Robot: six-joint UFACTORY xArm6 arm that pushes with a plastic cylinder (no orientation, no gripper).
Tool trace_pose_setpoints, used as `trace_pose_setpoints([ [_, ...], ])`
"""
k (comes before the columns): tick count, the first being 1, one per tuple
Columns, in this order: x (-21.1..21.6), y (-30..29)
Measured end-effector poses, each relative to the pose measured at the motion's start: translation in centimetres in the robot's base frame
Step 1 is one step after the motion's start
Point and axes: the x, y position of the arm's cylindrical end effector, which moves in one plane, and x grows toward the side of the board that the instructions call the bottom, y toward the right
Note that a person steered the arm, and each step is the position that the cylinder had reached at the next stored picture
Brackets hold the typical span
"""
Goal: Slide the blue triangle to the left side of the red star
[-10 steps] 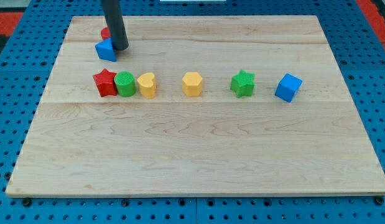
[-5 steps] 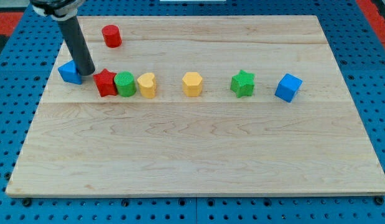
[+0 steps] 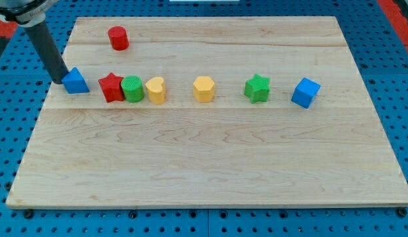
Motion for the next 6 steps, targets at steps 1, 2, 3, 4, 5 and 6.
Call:
trace_pose_setpoints([
  [1,-0.4,0.7],
  [2,-1.5,2.6],
  [3,0.4,2.9],
  [4,0.7,1.2],
  [5,2.1,-0.9],
  [6,3.3,0.6],
])
